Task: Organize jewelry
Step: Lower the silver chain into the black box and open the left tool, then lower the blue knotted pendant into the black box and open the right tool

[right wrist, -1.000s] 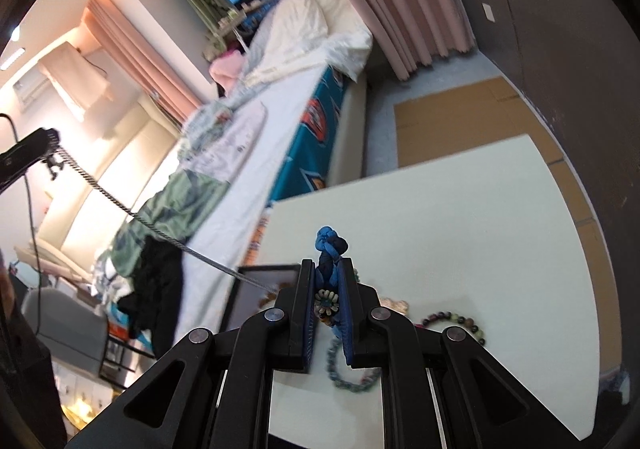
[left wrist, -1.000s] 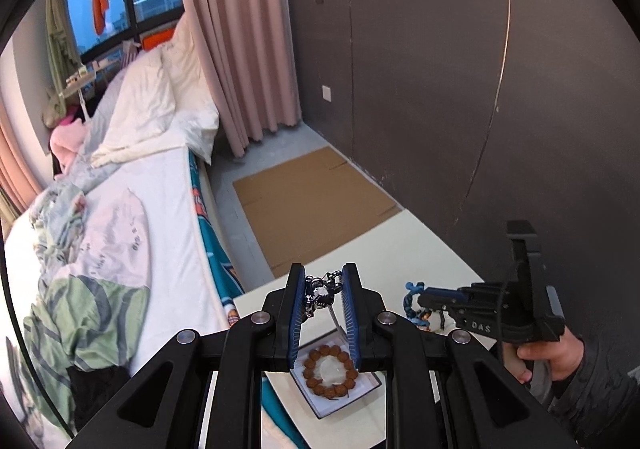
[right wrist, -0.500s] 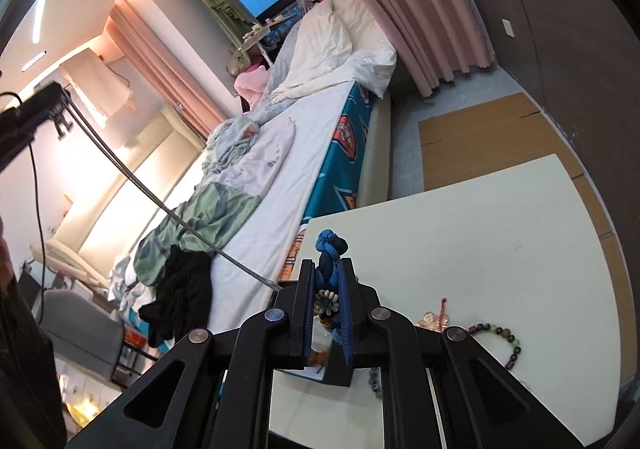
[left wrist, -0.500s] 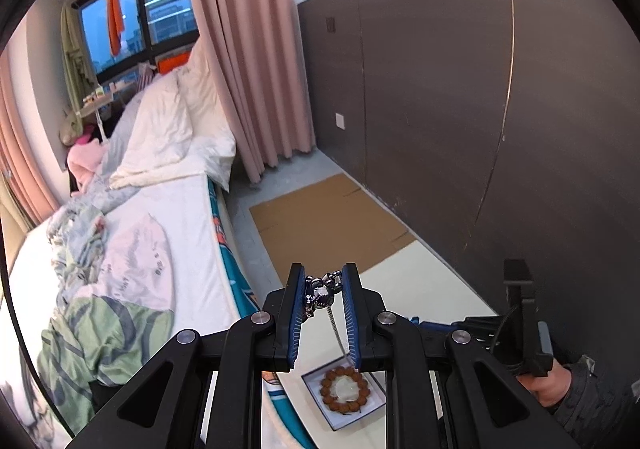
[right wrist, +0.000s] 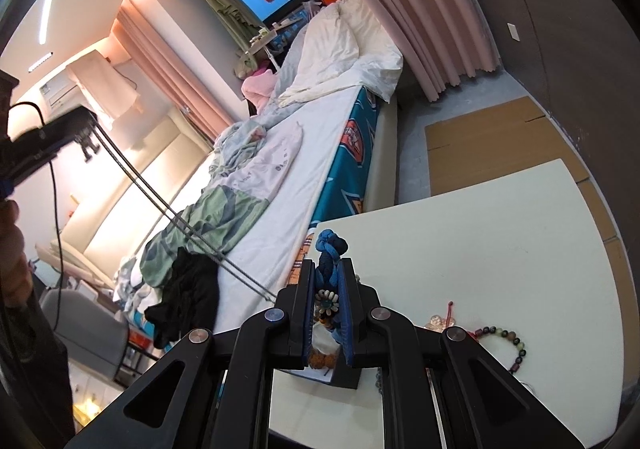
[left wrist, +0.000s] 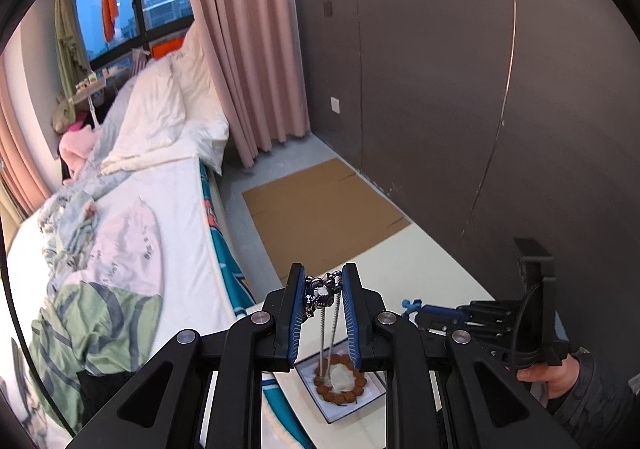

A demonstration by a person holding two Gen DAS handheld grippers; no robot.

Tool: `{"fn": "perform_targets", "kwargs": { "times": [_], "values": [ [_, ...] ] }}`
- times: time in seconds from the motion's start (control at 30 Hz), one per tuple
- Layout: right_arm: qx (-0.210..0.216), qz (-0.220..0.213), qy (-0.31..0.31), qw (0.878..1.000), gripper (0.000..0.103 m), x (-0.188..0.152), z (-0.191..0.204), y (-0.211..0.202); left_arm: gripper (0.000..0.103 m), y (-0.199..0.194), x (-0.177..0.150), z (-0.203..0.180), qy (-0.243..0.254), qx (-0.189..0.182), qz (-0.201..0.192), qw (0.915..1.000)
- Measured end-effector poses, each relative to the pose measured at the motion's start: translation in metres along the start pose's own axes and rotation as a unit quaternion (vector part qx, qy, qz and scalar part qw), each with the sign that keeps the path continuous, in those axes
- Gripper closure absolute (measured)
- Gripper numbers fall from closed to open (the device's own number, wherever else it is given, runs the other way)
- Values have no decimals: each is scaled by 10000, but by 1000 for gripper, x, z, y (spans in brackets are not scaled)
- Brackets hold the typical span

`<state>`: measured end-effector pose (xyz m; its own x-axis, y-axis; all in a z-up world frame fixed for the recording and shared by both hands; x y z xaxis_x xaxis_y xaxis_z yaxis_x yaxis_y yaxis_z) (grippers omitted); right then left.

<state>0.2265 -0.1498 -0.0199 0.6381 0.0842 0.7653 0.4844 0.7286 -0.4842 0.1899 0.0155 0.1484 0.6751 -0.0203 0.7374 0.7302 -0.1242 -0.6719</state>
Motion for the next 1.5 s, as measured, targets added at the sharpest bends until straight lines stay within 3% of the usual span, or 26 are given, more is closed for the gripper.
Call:
{"fn": "perform_targets", "kwargs": {
  "times": [0.4,0.73,0.77,0.87,0.9,1.17,1.2,1.23,1.27,1.33,1.37,1.5],
  "values": [
    [54,21,-78,10000,90,1,2,2,84,70,-51,11,-261,-180,737,9968],
    [106,51,-54,9999,90,3,1,10,82,123,-88,24,-623,-398,1516,9857],
    [122,67,-56,9999,90,3,1,11,78,122,-87,30,-716,-368,1518,9851],
    [192,115,-83,9997,90,3,4,17,41,108,-82,45,-944,-303,1323,9862],
    [220,134,-91,9996,90,3,6,20,34,104,-80,47,-983,-277,1238,9870],
    [449,333,-264,9981,90,-1,32,47,34,73,-78,69,-1123,-10,1015,9885],
    [440,430,-341,9975,88,-2,37,53,34,72,-79,70,-1132,1,1014,9884],
    [404,559,-402,9968,80,-3,41,59,34,69,-81,71,-1150,12,1013,9882],
    [350,746,-469,9955,61,-5,46,66,34,68,-82,71,-1163,30,1014,9880],
    [112,870,-640,9941,37,-7,50,68,34,67,-85,72,-1215,18,1011,9874],
    [-10,789,-691,9945,33,-7,50,64,34,67,-86,70,-1249,-43,1002,9871],
    [-334,484,-695,9958,33,-13,44,32,34,64,-87,59,-1218,-187,880,9885]
  ]
}}
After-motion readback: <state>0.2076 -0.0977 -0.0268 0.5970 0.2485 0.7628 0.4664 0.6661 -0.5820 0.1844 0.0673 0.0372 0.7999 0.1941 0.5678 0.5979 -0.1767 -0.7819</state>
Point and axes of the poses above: each gripper's, at about its wrist camera, not at the fingertips, and y roughly the way its jaws point, z to its left, x to its top, the point moved 1 cm from there along y, roughly the way its jaws point, and after that the axes turned 10 degrees about -y, right-handed, at the moved point
